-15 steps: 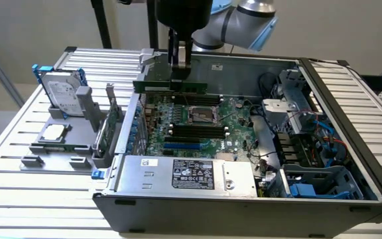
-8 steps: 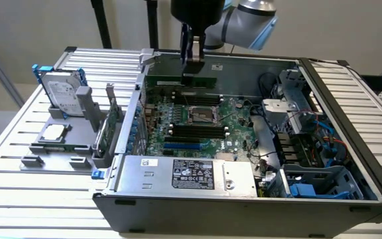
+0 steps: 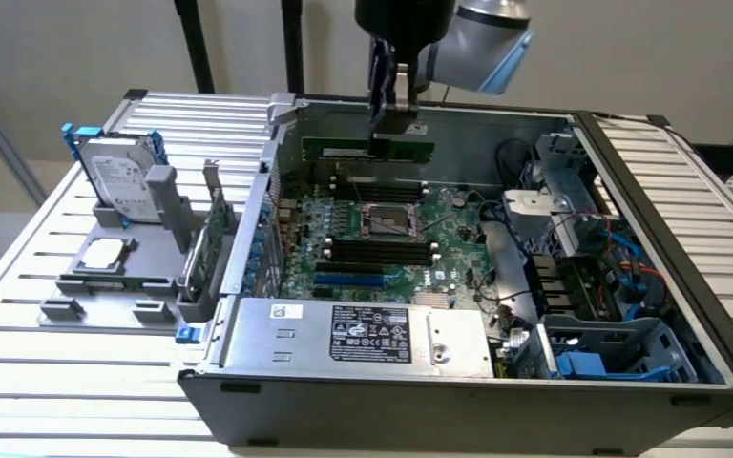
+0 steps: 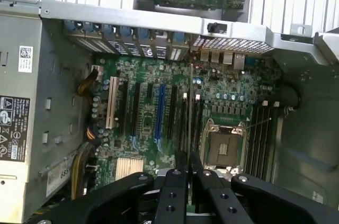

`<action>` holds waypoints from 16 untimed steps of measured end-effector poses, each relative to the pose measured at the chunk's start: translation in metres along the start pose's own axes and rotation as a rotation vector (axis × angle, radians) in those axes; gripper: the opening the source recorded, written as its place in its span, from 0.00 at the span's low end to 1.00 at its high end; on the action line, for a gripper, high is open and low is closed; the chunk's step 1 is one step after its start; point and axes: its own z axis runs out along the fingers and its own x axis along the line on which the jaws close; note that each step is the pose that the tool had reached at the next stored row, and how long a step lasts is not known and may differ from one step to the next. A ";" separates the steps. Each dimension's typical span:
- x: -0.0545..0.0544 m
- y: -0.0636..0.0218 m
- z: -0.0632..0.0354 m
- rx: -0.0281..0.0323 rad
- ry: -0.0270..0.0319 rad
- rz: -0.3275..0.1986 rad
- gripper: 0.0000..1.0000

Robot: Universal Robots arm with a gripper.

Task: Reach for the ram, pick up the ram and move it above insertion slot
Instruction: 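Pick up the ram and move it above insertion slot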

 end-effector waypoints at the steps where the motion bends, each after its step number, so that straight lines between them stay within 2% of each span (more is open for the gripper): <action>1: -0.001 -0.0023 0.0001 0.0001 0.0000 0.001 0.13; 11: -0.009 -0.0188 0.0016 0.0013 -0.0007 0.021 0.13; 16: -0.016 -0.0216 0.0027 0.0095 0.0009 0.025 0.13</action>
